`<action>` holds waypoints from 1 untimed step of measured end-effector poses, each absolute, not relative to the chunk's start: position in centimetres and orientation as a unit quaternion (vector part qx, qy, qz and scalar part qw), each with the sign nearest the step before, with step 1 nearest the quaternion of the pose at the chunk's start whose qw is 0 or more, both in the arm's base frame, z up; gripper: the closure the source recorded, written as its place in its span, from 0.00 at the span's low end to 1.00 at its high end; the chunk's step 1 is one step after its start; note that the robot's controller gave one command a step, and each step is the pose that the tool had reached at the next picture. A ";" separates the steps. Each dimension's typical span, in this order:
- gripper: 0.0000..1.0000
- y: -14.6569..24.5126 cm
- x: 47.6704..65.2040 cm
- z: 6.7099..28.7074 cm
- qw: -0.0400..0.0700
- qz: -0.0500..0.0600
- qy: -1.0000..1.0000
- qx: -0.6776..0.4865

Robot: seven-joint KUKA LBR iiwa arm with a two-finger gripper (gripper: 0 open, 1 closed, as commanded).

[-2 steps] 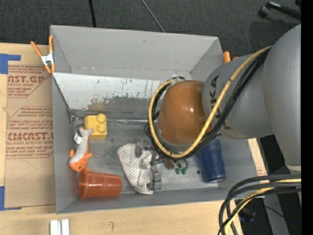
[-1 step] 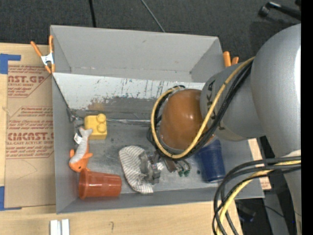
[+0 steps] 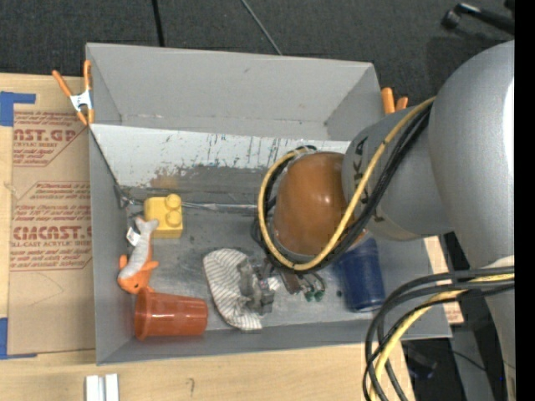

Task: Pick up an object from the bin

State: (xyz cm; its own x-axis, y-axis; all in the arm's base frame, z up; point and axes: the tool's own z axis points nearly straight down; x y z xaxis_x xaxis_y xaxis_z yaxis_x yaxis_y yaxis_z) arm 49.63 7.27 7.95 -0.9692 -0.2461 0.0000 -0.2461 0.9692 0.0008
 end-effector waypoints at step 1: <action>1.00 6.9 49.5 9.4 0.000 0.000 -0.991 0.130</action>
Offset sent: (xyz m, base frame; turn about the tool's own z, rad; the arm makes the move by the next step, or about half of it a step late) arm 0.0007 0.0003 0.0138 -0.0352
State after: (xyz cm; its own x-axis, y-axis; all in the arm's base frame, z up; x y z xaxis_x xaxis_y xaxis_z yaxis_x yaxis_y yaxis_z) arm 49.55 6.90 9.38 -0.9660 -0.2587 0.0009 -0.2587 0.9660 0.0003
